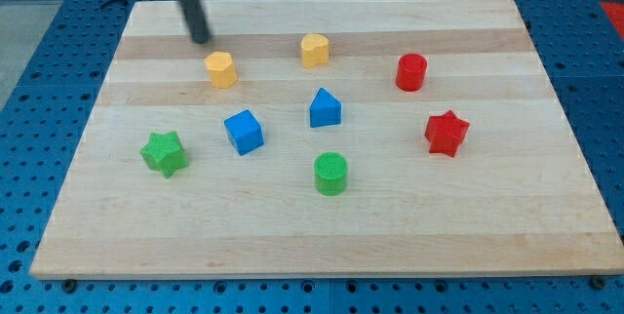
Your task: Push the red circle towards the center of the board
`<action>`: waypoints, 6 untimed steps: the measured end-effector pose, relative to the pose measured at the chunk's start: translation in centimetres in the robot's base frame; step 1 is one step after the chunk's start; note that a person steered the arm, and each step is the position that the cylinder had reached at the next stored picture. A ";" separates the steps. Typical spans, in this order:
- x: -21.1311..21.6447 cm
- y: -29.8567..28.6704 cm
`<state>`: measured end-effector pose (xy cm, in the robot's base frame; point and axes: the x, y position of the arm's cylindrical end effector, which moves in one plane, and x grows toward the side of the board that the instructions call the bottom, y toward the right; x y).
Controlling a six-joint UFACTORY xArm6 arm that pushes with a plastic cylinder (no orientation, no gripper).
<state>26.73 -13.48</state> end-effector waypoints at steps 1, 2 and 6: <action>-2.8 7.7; -4.3 13.7; 6.2 30.6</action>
